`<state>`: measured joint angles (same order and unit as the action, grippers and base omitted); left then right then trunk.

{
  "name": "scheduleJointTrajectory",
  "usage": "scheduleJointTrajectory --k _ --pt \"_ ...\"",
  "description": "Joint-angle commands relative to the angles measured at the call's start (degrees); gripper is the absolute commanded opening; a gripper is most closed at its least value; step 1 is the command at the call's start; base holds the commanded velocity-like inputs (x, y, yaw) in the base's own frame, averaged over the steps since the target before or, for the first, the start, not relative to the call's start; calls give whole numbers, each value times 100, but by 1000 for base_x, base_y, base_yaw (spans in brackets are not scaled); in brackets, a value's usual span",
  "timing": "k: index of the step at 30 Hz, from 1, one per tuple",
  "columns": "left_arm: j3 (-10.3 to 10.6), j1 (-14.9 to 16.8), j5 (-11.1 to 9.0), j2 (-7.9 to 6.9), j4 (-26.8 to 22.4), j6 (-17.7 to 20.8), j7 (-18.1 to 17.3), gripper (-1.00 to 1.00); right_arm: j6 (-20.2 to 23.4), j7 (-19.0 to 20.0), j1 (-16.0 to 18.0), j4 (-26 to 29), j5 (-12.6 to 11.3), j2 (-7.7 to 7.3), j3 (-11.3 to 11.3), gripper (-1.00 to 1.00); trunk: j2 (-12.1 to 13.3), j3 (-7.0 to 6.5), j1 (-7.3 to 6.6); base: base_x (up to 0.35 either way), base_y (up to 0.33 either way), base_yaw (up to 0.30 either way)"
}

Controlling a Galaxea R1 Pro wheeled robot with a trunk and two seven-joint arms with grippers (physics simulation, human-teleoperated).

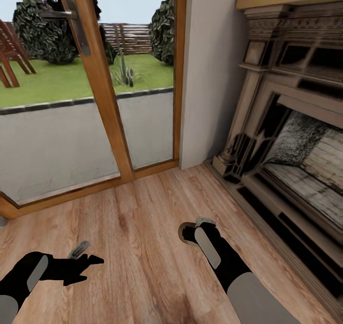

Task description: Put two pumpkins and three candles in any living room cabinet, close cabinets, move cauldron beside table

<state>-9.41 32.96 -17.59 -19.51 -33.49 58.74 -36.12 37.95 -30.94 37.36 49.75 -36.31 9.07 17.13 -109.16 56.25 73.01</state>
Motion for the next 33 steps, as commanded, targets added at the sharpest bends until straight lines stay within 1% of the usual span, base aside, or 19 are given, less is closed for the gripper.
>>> scheduleJointTrajectory --k 1,8,18,21,23,25,28,30,33 --pt "0 0 5 0 0 0 0 100 0 0 0 -1 1 2 0 -100 42 -18 -23 0 0 0" --pt "0 0 8 0 0 -3 3 100 -22 8 0 8 -8 31 22 -100 322 -144 -176 0 0 0" --pt "0 0 14 0 0 -3 12 100 -16 9 0 8 -38 34 25 -100 723 -324 -396 0 0 -1" --pt "0 0 15 0 0 -3 19 100 -13 9 0 8 -48 33 16 -100 844 -377 -462 0 0 -155" --pt "0 0 15 0 0 -10 95 100 -9 10 0 8 -56 33 11 -100 924 -413 -506 0 0 -241" --pt "0 0 10 4 0 -36 273 100 -8 9 0 8 -59 33 10 -100 1004 -449 -550 0 0 -265" --pt "2 0 3 59 0 -68 698 100 -8 9 0 8 -58 36 11 -100 1125 -504 -616 0 0 -275" --pt "3 0 2 124 0 -126 1086 100 -7 9 0 8 -55 39 15 -100 1205 -543 -659 0 0 -279" --pt "1 3 -4 250 0 -333 1882 100 -4 9 0 8 -53 41 18 -100 1325 -607 -725 0 0 -273"
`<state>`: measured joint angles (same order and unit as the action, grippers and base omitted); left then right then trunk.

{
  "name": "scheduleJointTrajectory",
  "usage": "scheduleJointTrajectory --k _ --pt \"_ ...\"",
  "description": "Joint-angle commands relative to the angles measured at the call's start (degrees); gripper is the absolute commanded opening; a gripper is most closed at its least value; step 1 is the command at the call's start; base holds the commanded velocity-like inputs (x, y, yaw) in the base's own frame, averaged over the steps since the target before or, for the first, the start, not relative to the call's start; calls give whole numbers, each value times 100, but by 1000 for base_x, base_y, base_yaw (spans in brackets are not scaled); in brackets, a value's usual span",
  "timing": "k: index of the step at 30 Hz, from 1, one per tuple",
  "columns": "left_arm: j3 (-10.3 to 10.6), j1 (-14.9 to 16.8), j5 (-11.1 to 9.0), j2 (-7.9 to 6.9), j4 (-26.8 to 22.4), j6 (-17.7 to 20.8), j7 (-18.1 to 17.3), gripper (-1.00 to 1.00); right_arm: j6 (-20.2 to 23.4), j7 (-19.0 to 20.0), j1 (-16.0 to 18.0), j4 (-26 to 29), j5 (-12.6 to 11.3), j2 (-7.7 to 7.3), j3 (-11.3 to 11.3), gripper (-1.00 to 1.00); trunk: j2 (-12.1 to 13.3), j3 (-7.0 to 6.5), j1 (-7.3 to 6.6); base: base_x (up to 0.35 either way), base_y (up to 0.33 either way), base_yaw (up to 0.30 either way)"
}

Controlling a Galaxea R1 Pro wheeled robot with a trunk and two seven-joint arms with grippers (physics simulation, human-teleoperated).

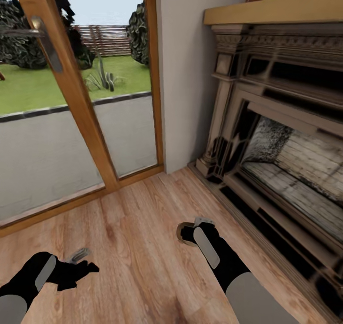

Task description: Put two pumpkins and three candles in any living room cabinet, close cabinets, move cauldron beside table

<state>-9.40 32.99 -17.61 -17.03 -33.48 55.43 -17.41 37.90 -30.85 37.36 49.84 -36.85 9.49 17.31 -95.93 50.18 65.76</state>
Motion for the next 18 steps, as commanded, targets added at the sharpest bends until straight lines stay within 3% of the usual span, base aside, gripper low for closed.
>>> scheduleJointTrajectory --k 1,3,5,18 --pt "-1 4 -5 149 0 -169 827 100 7 0 0 0 2 0 6 -100 42 -24 -23 0 0 -261" --pt "-1 5 -15 227 0 -319 1355 100 15 0 0 0 2 -1 2 -100 122 -70 -67 0 0 -259" --pt "-1 6 -16 247 0 -370 1486 100 18 2 0 -3 2 0 3 -100 202 -116 -110 0 0 -258" --pt "-1 6 -15 306 -35 -403 1582 100 15 6 0 -1 -4 0 1 -100 723 -417 -396 -16 3 -257"
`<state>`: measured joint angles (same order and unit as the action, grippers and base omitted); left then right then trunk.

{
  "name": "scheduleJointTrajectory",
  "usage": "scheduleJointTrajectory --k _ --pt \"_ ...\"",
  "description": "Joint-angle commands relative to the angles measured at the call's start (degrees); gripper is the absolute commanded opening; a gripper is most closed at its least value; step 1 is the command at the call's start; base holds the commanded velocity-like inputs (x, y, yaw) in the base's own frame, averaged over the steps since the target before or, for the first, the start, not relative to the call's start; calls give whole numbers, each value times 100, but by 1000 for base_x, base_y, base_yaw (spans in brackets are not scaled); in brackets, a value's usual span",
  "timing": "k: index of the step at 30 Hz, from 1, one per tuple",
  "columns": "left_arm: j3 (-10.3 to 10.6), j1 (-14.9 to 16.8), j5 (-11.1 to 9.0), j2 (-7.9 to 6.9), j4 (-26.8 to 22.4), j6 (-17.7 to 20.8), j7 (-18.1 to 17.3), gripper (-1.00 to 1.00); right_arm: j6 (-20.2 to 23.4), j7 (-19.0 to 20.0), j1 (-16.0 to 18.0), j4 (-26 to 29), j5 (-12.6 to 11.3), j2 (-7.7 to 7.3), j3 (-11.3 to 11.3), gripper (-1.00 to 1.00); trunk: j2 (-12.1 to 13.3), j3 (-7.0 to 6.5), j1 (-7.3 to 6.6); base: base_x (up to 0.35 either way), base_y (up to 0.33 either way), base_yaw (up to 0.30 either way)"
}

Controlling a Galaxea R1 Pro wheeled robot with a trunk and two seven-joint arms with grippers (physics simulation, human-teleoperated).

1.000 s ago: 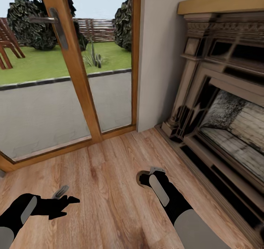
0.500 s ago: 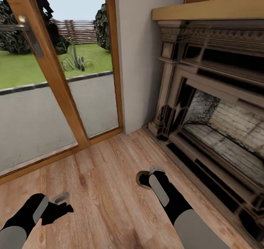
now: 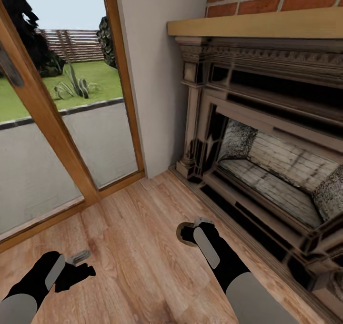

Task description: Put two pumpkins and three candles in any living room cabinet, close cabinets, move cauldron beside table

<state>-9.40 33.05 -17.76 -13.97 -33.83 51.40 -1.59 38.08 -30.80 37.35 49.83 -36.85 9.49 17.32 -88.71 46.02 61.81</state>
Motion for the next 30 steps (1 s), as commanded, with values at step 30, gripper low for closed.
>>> scheduleJointTrajectory --k 30 --pt "0 0 1 -13 -2 1 0 100 49 270 0 -10 -6 -7 -3 -100 1205 -697 -660 -108 7 -257"
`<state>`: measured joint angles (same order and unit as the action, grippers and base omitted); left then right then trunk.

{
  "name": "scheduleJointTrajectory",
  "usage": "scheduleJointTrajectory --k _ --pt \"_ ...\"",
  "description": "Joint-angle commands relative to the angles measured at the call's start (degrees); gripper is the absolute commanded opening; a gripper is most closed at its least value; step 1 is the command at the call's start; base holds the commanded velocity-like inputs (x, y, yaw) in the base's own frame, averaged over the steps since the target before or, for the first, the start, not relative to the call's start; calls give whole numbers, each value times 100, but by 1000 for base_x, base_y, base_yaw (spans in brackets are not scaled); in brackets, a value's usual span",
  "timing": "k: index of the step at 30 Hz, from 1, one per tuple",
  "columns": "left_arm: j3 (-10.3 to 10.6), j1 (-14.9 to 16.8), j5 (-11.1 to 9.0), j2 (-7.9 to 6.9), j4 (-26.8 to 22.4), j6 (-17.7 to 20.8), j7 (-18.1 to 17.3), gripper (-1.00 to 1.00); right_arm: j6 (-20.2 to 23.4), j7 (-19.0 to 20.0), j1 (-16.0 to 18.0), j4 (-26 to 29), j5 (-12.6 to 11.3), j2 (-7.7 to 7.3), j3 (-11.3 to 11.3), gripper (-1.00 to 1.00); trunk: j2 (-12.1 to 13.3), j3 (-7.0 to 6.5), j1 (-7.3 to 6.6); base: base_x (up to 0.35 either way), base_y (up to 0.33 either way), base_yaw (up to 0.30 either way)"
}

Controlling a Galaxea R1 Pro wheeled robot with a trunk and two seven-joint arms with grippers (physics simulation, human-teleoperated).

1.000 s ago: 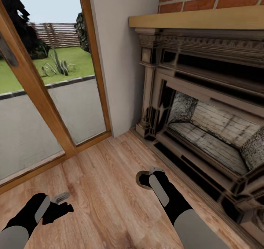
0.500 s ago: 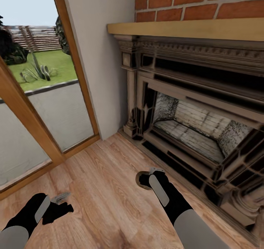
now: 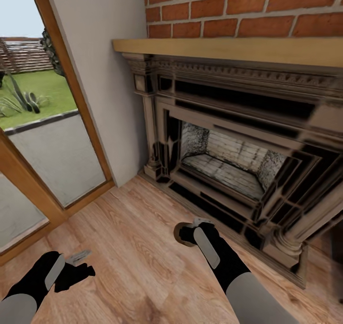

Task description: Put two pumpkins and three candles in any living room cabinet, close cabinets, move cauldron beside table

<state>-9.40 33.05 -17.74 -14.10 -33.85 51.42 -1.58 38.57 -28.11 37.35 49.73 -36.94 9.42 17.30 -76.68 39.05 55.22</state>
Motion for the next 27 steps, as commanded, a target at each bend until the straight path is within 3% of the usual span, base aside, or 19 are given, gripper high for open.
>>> scheduleJointTrajectory --k 1,5,9,16,27 --pt "0 0 -1 0 0 0 0 100 3 6 0 -2 2 -1 -6 -100 42 -24 -23 -13 0 -257" --pt "0 0 -2 5 1 0 0 100 109 16 0 -201 0 1 -40 -100 202 -117 -110 -4 0 -257" --pt "-3 0 -2 10 1 11 -7 100 267 9 0 -548 -48 18 -56 -100 202 -138 -110 0 0 -257" --pt "6 0 7 19 18 12 -6 100 790 -6 -3 -596 -256 -38 -109 -100 202 -181 -110 0 0 -240" --pt "77 -93 76 22 87 -71 9 100 734 2 -712 -631 -281 -98 -148 -100 202 -260 -110 0 0 -209"
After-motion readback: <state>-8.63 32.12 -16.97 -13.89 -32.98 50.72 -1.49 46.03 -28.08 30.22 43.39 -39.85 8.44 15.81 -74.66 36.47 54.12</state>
